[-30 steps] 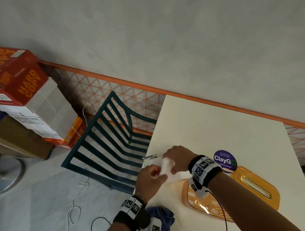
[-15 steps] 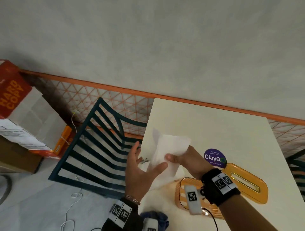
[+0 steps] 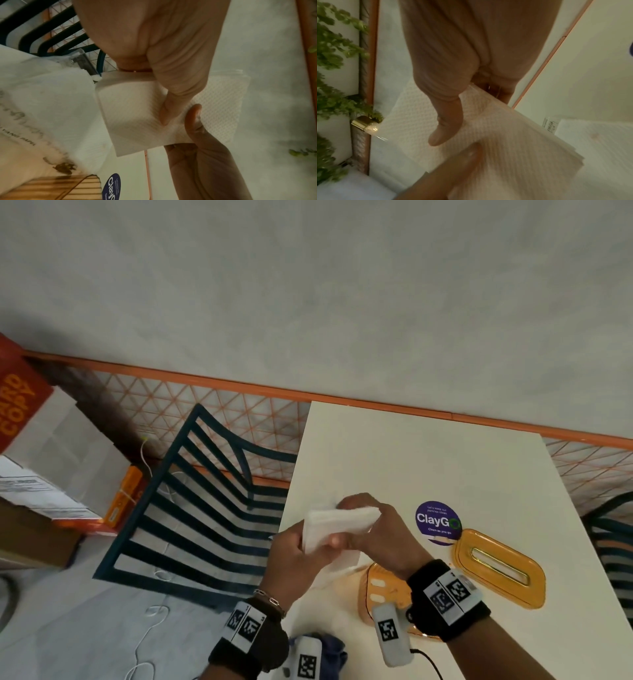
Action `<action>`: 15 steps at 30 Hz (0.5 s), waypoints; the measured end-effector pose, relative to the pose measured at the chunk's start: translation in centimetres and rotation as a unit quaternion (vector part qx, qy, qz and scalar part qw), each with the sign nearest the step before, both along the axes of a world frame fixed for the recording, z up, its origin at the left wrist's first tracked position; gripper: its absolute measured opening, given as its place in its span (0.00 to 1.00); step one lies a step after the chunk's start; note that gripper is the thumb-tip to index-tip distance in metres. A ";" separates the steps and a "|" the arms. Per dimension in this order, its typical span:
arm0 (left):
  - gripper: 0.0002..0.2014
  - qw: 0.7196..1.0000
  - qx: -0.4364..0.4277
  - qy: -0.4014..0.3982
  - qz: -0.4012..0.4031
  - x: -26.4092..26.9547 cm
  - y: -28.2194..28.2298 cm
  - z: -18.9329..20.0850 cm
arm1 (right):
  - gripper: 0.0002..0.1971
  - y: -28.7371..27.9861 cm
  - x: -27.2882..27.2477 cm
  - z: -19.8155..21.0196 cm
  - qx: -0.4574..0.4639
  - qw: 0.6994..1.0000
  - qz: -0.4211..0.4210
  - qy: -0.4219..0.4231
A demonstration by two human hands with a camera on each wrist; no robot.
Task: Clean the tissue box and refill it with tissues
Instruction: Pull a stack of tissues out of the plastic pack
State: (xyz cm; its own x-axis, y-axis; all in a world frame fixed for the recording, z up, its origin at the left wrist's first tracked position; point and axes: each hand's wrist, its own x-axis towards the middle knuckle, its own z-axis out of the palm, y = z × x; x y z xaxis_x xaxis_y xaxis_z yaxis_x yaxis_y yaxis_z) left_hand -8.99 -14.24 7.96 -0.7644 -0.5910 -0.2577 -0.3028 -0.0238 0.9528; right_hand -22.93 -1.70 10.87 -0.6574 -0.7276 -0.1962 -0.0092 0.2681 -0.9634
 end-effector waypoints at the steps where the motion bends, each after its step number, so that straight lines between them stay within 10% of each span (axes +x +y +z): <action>1: 0.12 1.000 0.015 0.004 0.007 -0.2 0.1 -0.2 | 0.34 -0.1 0.1 -0.3 -0.005 1.000 -0.016 0.004; 5: 0.15 0.999 0.024 0.027 0.009 -0.8 0.3 -1.0 | 0.53 -0.1 0.4 -2.6 -0.027 0.999 0.010 -0.036; 10: 0.16 0.999 0.037 0.013 0.014 -1.5 0.2 -3.1 | 0.27 0.1 0.3 -4.4 -0.007 0.996 0.036 -0.079; 15: 0.22 0.998 0.051 -0.020 0.039 -2.0 0.8 -5.8 | 0.24 -0.1 0.5 -5.8 0.022 0.996 0.006 -0.080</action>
State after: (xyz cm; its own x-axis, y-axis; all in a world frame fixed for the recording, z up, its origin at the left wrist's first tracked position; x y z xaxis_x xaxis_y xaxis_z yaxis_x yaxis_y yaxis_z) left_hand -11.02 -13.45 2.16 -0.7045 -0.6177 -0.3494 -0.3340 -0.1459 0.9312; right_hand -22.46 -1.84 5.10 -0.6056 -0.7240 -0.3302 0.1408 0.3109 -0.9399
